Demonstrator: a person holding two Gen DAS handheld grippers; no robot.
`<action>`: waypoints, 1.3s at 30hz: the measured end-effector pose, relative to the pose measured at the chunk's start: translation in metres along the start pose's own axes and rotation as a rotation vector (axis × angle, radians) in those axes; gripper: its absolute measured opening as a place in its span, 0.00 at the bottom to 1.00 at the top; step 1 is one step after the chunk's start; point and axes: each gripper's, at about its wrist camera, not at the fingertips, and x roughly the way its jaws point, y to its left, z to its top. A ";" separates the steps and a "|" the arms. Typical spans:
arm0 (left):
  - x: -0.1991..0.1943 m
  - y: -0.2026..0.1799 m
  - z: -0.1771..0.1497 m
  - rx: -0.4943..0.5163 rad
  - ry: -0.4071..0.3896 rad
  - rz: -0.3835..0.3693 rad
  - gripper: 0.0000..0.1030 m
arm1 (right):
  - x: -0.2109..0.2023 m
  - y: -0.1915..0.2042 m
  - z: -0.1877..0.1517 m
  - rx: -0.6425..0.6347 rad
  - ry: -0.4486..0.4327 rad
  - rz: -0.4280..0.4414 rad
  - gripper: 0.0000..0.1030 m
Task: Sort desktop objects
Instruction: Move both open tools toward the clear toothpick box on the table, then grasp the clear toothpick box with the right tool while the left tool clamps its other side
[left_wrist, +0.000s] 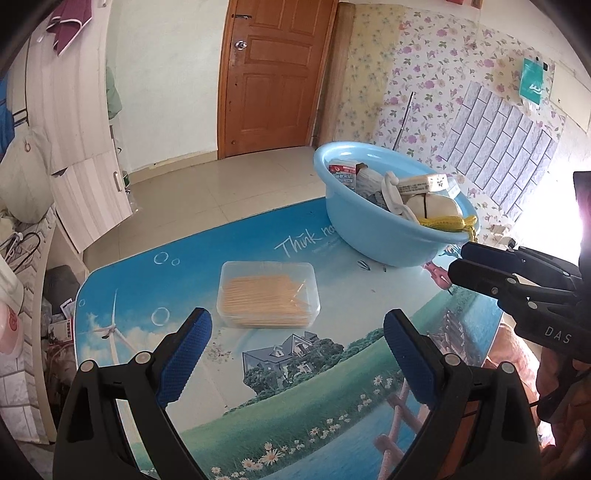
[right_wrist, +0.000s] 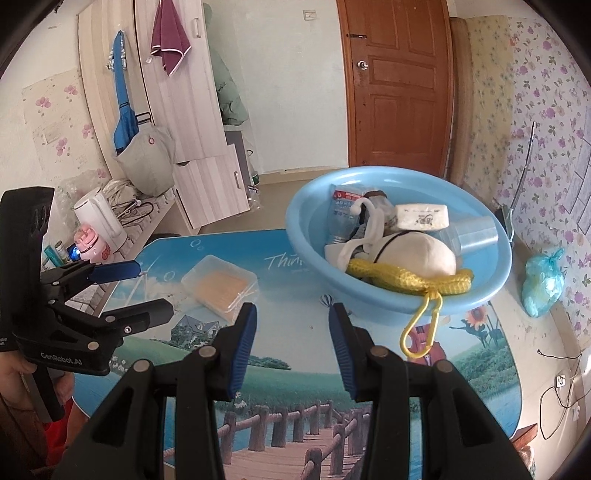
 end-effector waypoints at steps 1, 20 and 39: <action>0.000 0.000 -0.001 0.000 0.001 0.000 0.92 | 0.001 0.001 -0.001 0.002 0.001 -0.001 0.39; 0.006 0.010 -0.011 -0.028 0.025 0.010 0.92 | 0.010 -0.003 -0.011 0.019 0.039 0.002 0.39; 0.052 0.045 -0.021 0.022 0.150 0.009 0.92 | 0.064 0.024 -0.009 0.003 0.139 0.099 0.39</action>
